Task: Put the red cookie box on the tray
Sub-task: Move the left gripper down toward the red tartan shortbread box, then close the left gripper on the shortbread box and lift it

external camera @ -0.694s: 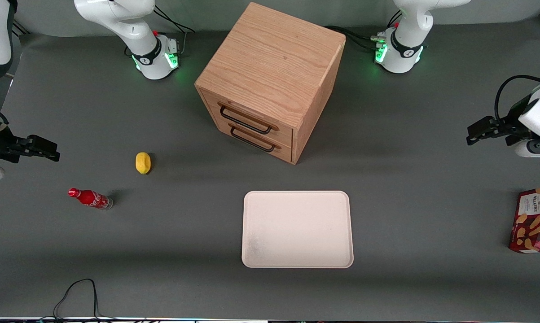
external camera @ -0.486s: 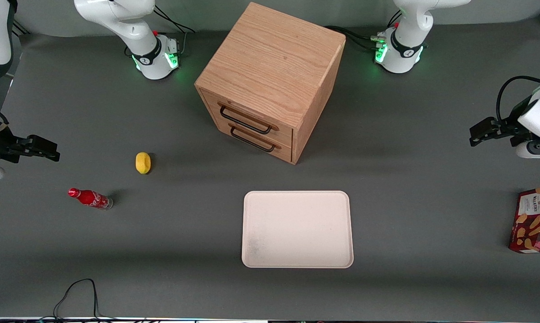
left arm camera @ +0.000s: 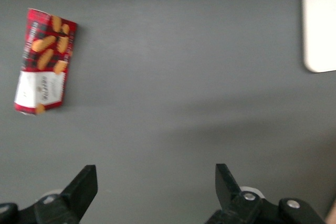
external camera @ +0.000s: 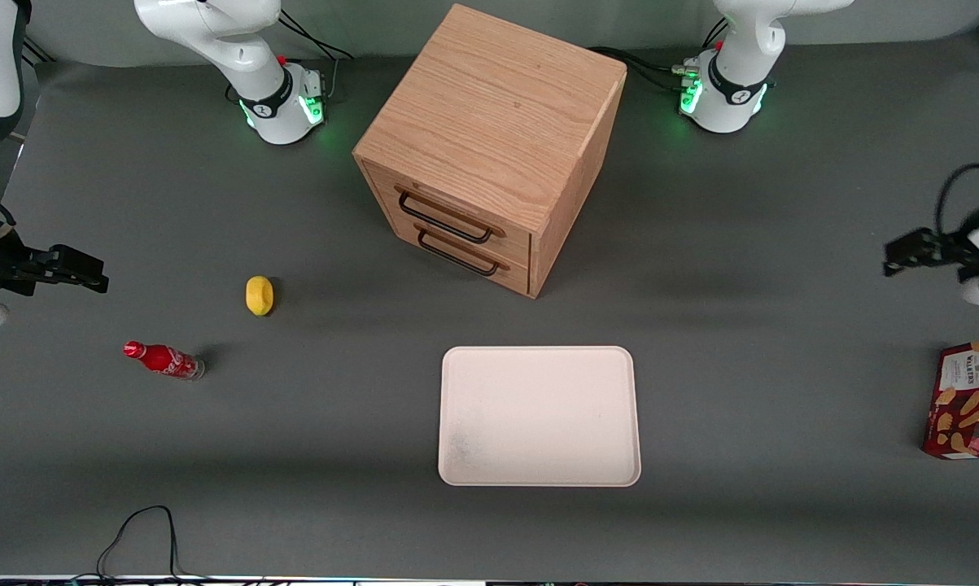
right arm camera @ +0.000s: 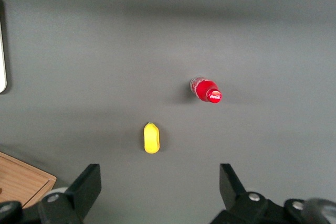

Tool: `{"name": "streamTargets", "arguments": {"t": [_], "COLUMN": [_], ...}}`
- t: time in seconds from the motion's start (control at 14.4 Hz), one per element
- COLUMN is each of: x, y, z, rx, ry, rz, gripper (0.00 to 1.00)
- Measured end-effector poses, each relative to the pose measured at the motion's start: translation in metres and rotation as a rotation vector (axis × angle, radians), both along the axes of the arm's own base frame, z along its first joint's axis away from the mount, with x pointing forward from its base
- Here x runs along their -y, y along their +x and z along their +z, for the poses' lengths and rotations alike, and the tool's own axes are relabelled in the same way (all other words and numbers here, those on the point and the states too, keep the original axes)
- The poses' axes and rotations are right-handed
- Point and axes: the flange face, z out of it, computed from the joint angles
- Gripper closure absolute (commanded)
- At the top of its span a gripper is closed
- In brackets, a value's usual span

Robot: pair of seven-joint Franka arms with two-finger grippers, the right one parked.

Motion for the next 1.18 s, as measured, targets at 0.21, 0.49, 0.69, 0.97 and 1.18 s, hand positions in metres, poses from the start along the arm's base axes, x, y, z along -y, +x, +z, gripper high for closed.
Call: {"name": "streamTargets", "arguments": {"t": [0.21,0.49,0.69,0.97,1.18], "x": [-0.087,-0.165,-0.203,-0.225,-0.236], "y": [0.029,0.063,0.079,0.085,0.082], "z": [-0.046,-0.116,-0.172,-0.235,-0.288], "rx": [-0.002,0.079,0.118,0.124,0.136], "ry": [0.018,0.084,0.051,0.029,0.010], "rz": [-0.092,-0.349,-0.521,-0.530,-0.492], "gripper": [0.00,0.00,0.00,0.03,1.00]}}
